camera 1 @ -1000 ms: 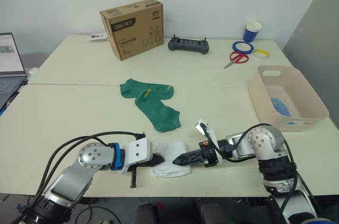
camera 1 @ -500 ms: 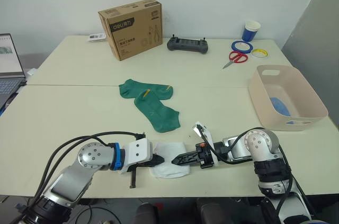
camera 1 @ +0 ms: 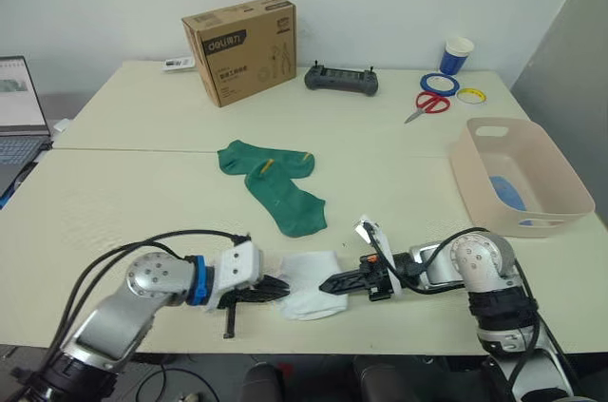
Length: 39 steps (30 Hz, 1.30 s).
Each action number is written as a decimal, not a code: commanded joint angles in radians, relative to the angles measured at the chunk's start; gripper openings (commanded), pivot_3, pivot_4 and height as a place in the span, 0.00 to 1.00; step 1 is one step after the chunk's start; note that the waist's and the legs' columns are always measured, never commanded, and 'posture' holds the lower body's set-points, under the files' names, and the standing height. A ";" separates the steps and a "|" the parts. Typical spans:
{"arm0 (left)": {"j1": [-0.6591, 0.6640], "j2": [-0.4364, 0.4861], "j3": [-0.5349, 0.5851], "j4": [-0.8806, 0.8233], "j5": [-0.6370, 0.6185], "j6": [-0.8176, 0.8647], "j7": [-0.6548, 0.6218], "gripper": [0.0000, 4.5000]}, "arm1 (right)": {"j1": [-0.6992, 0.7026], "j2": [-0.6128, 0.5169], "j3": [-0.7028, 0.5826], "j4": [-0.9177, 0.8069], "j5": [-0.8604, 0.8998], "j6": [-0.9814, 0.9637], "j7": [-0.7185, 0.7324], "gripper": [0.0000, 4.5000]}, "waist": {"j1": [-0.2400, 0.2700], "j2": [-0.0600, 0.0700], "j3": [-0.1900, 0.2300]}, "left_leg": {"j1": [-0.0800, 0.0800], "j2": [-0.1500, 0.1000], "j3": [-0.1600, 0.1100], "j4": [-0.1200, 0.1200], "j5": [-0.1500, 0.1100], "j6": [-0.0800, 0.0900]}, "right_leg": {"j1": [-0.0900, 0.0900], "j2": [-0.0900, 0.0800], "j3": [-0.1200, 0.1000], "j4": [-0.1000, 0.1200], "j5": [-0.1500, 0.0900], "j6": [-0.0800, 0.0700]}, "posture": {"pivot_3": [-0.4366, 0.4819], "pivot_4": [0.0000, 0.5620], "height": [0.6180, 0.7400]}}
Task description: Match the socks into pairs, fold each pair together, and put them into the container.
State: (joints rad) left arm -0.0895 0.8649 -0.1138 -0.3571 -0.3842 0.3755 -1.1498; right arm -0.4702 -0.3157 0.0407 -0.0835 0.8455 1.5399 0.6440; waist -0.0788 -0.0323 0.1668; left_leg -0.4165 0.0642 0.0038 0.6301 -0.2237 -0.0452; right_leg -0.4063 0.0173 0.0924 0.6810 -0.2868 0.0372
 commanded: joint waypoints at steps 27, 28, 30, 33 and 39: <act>-0.673 -0.425 0.089 0.071 -0.312 0.367 0.409 0.99 | -0.176 -0.386 -0.267 -0.203 -0.299 -0.655 -0.133 0.00 | 0.024 -0.002 0.008 | -0.001 -0.001 0.000 0.003 0.000 0.000 | 0.001 0.001 0.002 -0.002 0.003 0.004 | 0.48 0.27 1.00; -0.689 -0.443 0.068 0.085 -0.283 0.349 0.418 0.99 | -0.182 -0.415 -0.249 -0.170 -0.352 -0.704 -0.138 0.00 | 0.026 -0.002 0.008 | -0.001 -0.001 0.000 0.003 0.000 0.000 | 0.000 0.001 0.003 -0.002 0.003 0.004 | 0.48 0.27 1.00; -0.706 -0.477 0.030 0.119 -0.229 0.317 0.438 0.99 | -0.189 -0.495 -0.192 -0.087 -0.483 -0.825 -0.138 0.00 | 0.029 -0.002 0.008 | -0.001 -0.002 0.002 0.003 0.000 0.000 | 0.000 0.000 0.004 -0.002 0.003 0.004 | 0.48 0.27 1.00; -0.723 -0.518 -0.010 0.148 -0.176 0.285 0.453 0.99 | -0.213 -0.572 -0.145 0.030 -0.608 -0.946 -0.137 0.00 | 0.028 -0.002 0.009 | -0.001 -0.003 0.004 0.003 0.000 0.000 | 0.000 -0.001 0.005 -0.002 0.004 0.003 | 0.48 0.27 1.00; -0.736 -0.578 -0.027 0.140 -0.160 0.278 0.461 0.99 | -0.229 -0.639 -0.101 0.194 -0.759 -1.104 -0.111 0.00 | 0.024 -0.001 0.009 | 0.000 -0.003 0.004 0.002 0.000 0.000 | 0.000 0.000 0.006 -0.002 0.005 0.001 | 0.48 0.27 1.00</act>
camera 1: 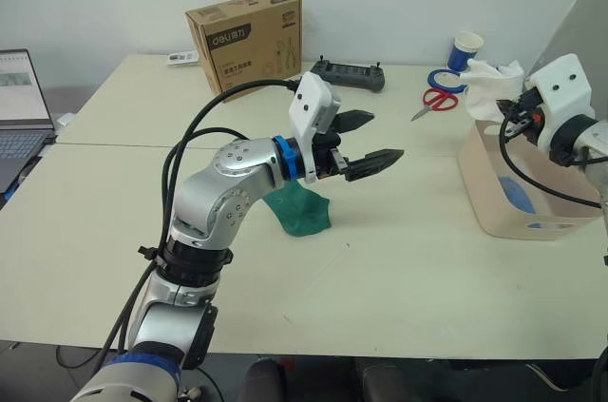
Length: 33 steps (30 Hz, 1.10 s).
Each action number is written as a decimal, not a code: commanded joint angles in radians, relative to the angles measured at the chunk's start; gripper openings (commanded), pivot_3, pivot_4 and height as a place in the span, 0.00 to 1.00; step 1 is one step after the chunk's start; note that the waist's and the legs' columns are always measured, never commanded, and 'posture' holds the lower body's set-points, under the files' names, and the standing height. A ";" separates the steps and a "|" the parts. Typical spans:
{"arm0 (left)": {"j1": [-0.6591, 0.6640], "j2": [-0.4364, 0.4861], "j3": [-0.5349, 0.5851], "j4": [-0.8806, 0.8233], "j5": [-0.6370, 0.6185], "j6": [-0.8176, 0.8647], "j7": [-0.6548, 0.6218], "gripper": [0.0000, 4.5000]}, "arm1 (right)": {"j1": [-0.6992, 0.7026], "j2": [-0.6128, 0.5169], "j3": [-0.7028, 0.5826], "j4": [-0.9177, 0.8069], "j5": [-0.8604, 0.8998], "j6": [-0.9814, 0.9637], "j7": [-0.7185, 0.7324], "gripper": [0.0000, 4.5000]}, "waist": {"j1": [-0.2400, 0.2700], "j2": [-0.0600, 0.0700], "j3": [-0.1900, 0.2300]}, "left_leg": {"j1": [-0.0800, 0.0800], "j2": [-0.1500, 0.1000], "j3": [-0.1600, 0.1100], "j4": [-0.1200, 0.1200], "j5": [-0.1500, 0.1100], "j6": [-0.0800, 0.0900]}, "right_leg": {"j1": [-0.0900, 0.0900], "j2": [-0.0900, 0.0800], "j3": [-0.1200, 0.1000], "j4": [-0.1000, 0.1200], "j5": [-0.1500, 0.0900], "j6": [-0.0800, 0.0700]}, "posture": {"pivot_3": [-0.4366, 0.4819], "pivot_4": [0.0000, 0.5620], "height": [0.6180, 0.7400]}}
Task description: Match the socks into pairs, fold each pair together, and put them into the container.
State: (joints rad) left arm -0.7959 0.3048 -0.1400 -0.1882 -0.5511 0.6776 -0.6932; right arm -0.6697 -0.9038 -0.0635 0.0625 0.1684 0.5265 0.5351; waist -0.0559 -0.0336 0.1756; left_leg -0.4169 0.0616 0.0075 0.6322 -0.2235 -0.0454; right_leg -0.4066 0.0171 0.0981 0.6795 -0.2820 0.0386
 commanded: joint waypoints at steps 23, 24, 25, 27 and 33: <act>-0.014 -0.078 -0.080 -0.049 0.071 -0.025 -0.022 0.99 | -0.017 -0.073 0.233 0.485 -0.489 -0.434 0.037 0.00 | 0.002 0.004 0.001 | 0.001 -0.001 0.001 0.003 0.001 -0.002 | 0.001 -0.001 0.001 0.001 0.001 0.000 | 0.48 0.27 1.00; -0.010 -0.076 -0.087 -0.053 0.077 -0.026 -0.025 0.99 | -0.022 -0.072 0.238 0.495 -0.497 -0.439 0.041 0.00 | 0.002 0.004 0.001 | 0.001 -0.001 0.001 0.003 0.001 -0.002 | 0.002 -0.001 0.001 0.001 0.001 0.000 | 0.48 0.27 1.00; -0.007 -0.076 -0.092 -0.056 0.078 -0.025 -0.026 0.99 | -0.025 -0.070 0.243 0.503 -0.502 -0.444 0.046 0.00 | 0.002 0.004 0.001 | 0.001 -0.001 0.001 0.003 0.001 -0.002 | 0.002 -0.001 0.001 0.001 0.001 0.000 | 0.48 0.27 1.00; -0.003 -0.079 -0.095 -0.061 0.076 -0.021 -0.025 0.99 | -0.030 -0.066 0.246 0.513 -0.511 -0.452 0.052 0.00 | 0.002 0.004 0.001 | 0.001 -0.001 0.001 0.003 0.001 -0.002 | 0.002 -0.001 0.001 0.001 0.001 0.000 | 0.48 0.27 1.00; 0.001 -0.076 -0.105 -0.073 0.075 -0.012 -0.031 0.99 | -0.058 -0.081 0.264 0.544 -0.559 -0.483 0.069 0.00 | 0.002 0.004 0.001 | 0.001 -0.001 0.001 0.005 0.001 -0.002 | 0.002 -0.001 0.001 0.002 0.001 0.000 | 0.48 0.27 1.00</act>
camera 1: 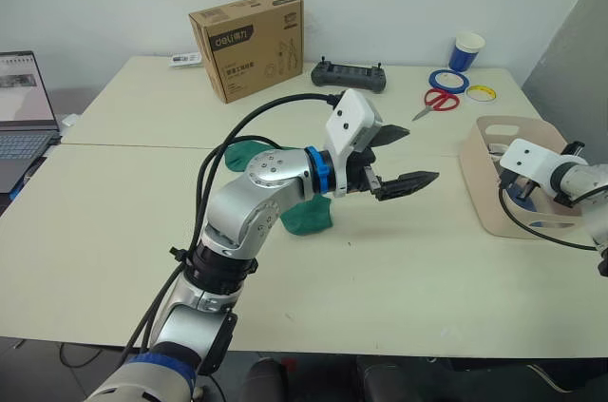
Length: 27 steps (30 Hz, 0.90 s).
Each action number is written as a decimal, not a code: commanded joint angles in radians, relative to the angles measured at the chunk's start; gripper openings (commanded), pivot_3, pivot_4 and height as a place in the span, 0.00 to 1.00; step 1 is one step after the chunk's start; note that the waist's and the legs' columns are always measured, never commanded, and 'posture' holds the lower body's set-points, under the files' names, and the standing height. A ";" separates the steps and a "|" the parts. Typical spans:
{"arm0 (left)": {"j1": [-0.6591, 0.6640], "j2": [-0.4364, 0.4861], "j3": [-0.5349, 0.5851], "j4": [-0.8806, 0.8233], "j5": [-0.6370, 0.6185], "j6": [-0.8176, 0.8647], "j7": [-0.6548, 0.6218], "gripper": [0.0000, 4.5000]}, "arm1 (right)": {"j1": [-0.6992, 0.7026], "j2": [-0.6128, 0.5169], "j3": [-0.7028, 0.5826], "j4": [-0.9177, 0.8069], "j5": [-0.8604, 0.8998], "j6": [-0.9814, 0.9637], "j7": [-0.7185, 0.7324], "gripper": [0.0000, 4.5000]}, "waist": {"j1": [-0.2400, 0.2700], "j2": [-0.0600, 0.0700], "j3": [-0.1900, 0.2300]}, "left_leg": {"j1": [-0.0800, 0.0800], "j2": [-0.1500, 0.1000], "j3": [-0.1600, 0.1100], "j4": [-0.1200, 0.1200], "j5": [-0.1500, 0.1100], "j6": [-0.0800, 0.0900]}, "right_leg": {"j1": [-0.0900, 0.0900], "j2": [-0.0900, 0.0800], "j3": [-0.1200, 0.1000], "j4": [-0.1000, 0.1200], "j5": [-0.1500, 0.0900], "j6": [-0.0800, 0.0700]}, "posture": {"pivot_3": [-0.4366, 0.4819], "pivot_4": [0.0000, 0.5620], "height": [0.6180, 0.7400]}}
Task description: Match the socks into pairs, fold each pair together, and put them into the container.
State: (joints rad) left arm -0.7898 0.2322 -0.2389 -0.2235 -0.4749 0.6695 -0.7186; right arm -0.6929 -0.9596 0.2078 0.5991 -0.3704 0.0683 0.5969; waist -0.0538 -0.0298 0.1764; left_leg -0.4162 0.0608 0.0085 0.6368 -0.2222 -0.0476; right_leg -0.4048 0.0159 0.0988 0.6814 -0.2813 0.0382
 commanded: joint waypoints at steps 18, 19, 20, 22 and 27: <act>0.010 0.009 -0.013 -0.046 0.004 -0.007 -0.021 1.00 | -0.028 -0.083 -0.050 -0.027 0.024 -0.031 0.142 1.00 | 0.000 0.000 0.000 | 0.000 0.000 0.000 0.005 0.000 0.001 | 0.001 0.000 0.000 0.001 0.001 0.001 | 0.48 0.27 1.00; 0.010 0.009 -0.014 -0.044 0.005 -0.009 -0.023 1.00 | -0.036 -0.088 -0.052 -0.023 0.025 -0.034 0.149 1.00 | 0.000 0.000 0.000 | -0.001 0.000 0.000 0.005 0.000 0.001 | 0.001 0.000 0.000 0.001 0.001 0.001 | 0.48 0.27 1.00; 0.011 0.009 -0.015 -0.044 0.006 -0.010 -0.025 1.00 | -0.043 -0.096 -0.052 -0.019 0.025 -0.039 0.159 1.00 | 0.000 0.000 0.000 | -0.001 0.000 0.000 0.005 0.000 0.001 | 0.001 0.000 0.000 0.001 0.001 0.001 | 0.48 0.27 1.00; 0.011 0.007 -0.017 -0.043 0.007 -0.012 -0.027 1.00 | -0.052 -0.111 -0.051 -0.019 0.027 -0.046 0.189 1.00 | 0.000 0.000 0.000 | 0.000 0.000 0.000 0.006 0.000 0.001 | 0.001 0.000 0.001 0.001 0.001 0.001 | 0.48 0.27 1.00; 0.015 0.009 -0.019 -0.048 0.004 -0.006 -0.034 1.00 | -0.042 -0.158 -0.061 -0.072 0.069 -0.024 0.323 1.00 | -0.001 0.001 0.000 | 0.000 0.000 0.000 0.006 0.000 0.001 | 0.001 0.000 0.001 0.001 0.001 0.001 | 0.48 0.27 1.00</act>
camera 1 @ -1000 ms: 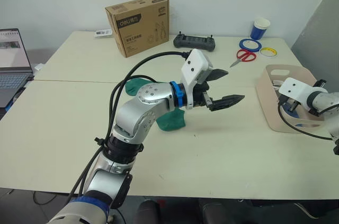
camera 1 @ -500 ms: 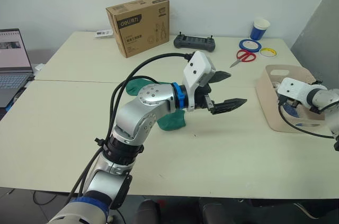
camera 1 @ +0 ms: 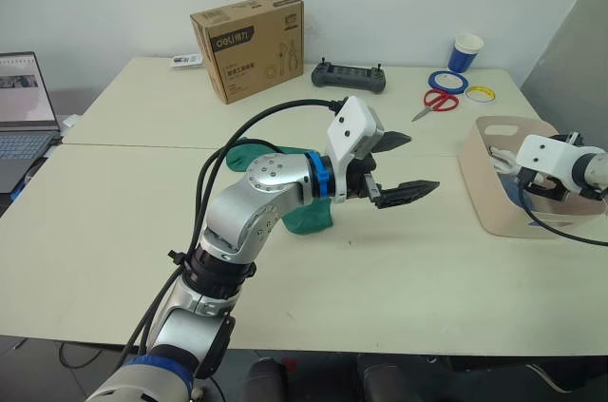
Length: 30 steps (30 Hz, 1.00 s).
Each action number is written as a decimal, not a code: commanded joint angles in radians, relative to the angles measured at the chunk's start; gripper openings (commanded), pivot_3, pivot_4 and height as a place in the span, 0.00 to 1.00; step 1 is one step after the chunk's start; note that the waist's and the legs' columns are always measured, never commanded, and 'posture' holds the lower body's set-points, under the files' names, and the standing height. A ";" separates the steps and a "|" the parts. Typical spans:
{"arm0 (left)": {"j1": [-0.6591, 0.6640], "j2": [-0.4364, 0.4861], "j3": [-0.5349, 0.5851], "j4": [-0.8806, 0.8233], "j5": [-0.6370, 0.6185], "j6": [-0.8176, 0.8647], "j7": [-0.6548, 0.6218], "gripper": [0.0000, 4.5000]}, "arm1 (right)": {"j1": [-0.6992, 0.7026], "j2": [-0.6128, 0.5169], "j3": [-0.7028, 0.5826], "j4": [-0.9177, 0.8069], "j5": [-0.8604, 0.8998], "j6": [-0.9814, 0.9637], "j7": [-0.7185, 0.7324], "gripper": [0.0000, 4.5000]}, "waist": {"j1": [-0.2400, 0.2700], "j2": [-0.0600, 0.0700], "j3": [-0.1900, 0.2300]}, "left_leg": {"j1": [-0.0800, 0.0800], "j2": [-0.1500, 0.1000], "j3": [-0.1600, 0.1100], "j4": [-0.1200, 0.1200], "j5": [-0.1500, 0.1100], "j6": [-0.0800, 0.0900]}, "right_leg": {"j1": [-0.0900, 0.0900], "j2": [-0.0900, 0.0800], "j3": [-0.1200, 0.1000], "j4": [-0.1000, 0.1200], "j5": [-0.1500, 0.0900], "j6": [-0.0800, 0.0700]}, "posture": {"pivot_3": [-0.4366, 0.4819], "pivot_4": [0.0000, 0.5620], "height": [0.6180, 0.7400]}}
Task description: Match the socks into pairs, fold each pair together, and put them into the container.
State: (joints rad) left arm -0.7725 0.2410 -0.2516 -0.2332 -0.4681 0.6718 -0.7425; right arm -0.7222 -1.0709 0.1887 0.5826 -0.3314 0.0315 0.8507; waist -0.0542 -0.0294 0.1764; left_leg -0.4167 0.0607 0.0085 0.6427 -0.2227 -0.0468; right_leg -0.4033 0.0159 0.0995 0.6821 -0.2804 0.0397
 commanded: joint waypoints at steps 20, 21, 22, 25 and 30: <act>0.237 0.292 0.195 -0.111 -0.002 -0.046 -0.061 1.00 | 0.029 0.300 -0.319 -0.722 0.596 0.622 0.115 1.00 | -0.005 0.002 0.000 | 0.000 0.001 -0.004 0.002 0.000 0.000 | -0.001 0.002 -0.002 0.006 0.000 0.000 | 0.48 0.27 1.00; 0.270 0.296 0.216 -0.116 0.001 -0.050 -0.041 1.00 | 0.052 0.353 -0.317 -0.765 0.615 0.643 0.073 1.00 | -0.003 0.002 0.000 | 0.000 0.001 -0.004 0.002 0.000 0.000 | -0.001 0.001 -0.003 0.006 0.000 0.000 | 0.48 0.27 1.00; 0.305 0.300 0.231 -0.122 0.009 -0.061 -0.027 1.00 | 0.074 0.403 -0.317 -0.801 0.632 0.666 0.031 1.00 | -0.001 0.002 -0.001 | 0.000 0.001 -0.004 0.002 0.000 0.000 | -0.001 0.001 -0.003 0.006 0.000 0.000 | 0.48 0.27 1.00; 0.386 0.290 0.265 -0.126 0.076 -0.141 0.052 1.00 | 0.146 0.503 -0.301 -0.875 0.645 0.671 -0.059 1.00 | 0.012 0.002 0.000 | -0.002 0.001 -0.004 0.002 0.000 0.000 | -0.001 0.001 -0.004 0.005 0.000 -0.001 | 0.48 0.27 1.00; 0.605 0.217 0.385 -0.200 0.089 -0.172 0.215 1.00 | 0.362 0.627 -0.235 -0.888 0.544 0.473 -0.213 1.00 | 0.022 0.001 -0.004 | -0.002 0.001 -0.002 0.001 0.000 0.000 | -0.001 0.000 -0.003 0.003 0.000 -0.001 | 0.48 0.27 1.00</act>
State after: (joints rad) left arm -0.2068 0.4795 0.0887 -0.3837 -0.3823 0.5154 -0.5880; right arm -0.4079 -0.4608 -0.0543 -0.3029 0.2495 0.5894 0.6894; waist -0.0324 -0.0287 0.1723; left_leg -0.4186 0.0626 0.0061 0.6433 -0.2229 -0.0465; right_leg -0.4037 0.0159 0.0963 0.6829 -0.2802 0.0391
